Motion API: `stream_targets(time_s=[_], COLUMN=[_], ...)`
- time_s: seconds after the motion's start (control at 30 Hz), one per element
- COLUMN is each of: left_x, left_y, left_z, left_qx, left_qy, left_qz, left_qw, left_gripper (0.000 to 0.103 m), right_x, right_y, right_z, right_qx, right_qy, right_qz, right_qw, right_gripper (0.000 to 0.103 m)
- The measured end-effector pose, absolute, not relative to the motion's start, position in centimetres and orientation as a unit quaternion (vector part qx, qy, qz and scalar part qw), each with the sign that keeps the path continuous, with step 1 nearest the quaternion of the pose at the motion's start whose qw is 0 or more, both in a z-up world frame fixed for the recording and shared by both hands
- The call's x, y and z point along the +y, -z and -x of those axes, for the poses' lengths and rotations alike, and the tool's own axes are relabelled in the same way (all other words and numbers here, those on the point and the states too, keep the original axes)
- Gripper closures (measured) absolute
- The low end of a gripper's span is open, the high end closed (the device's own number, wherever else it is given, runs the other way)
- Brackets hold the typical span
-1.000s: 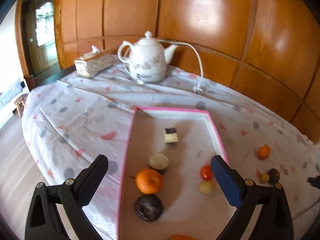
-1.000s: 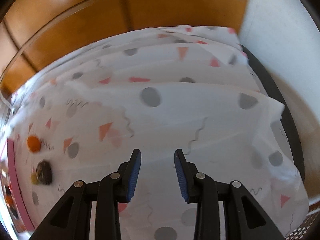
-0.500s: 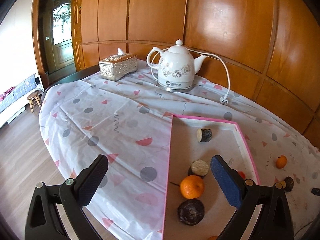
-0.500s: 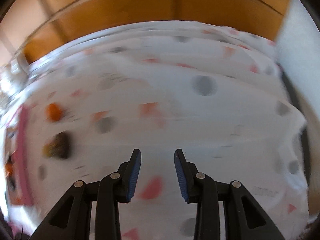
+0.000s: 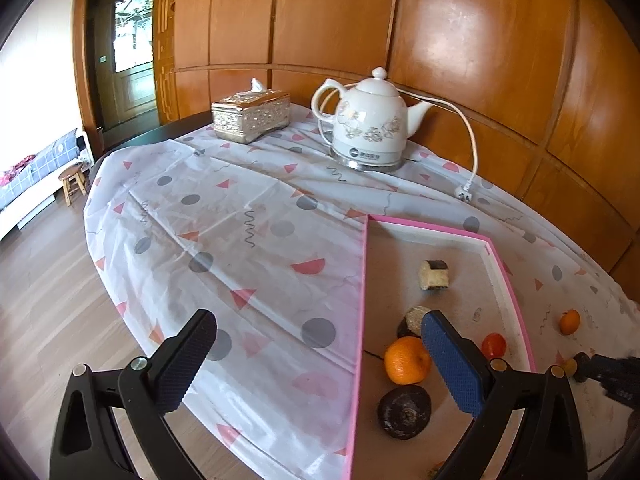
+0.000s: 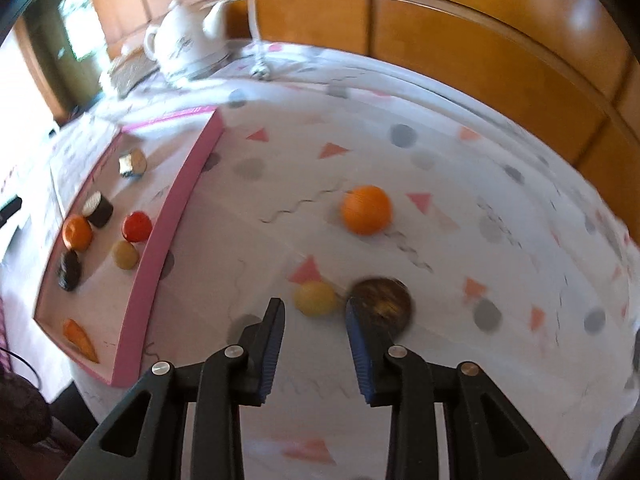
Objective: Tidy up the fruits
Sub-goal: 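Move the right tool over the cluster toward the yellow potato, then grasp the yellow potato with the right tool, then carry the yellow potato into the pink tray and open the right tool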
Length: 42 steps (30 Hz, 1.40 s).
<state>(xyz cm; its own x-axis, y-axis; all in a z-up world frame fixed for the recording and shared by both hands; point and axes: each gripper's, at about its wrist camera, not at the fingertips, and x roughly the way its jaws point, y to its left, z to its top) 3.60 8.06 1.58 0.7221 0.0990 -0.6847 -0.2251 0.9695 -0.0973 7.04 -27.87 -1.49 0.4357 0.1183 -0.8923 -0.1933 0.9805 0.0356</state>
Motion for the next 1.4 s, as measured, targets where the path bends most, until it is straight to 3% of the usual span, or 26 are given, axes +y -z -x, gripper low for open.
stream_targets(time_s=[0.6,0.83,1.4], left_x=[12.6,12.6,12.4], left_y=[0.9,0.9,1.1], left_z=[-3.3,-3.1,-3.0], left_qx=[0.396,0.395,0.401], left_qy=[-0.16,-0.156,-0.144], left_qz=[0.147,0.148,0.154], left_qw=[0.892,0.893,0.892], left_gripper=[0.0,0.0,0.0], right_x=[-26.8,-26.5,-15.9], right_y=[5.2,5.8,-0.2], right_z=[-10.1,-10.0,-5.8], right_qx=[0.547,0.546,0.497], right_qy=[-0.054,-0.046,-0.208], right_qz=[0.093,0.078,0.042], right_qw=[0.83,0.833,0.842], right_gripper=[0.072,0.079,0.079])
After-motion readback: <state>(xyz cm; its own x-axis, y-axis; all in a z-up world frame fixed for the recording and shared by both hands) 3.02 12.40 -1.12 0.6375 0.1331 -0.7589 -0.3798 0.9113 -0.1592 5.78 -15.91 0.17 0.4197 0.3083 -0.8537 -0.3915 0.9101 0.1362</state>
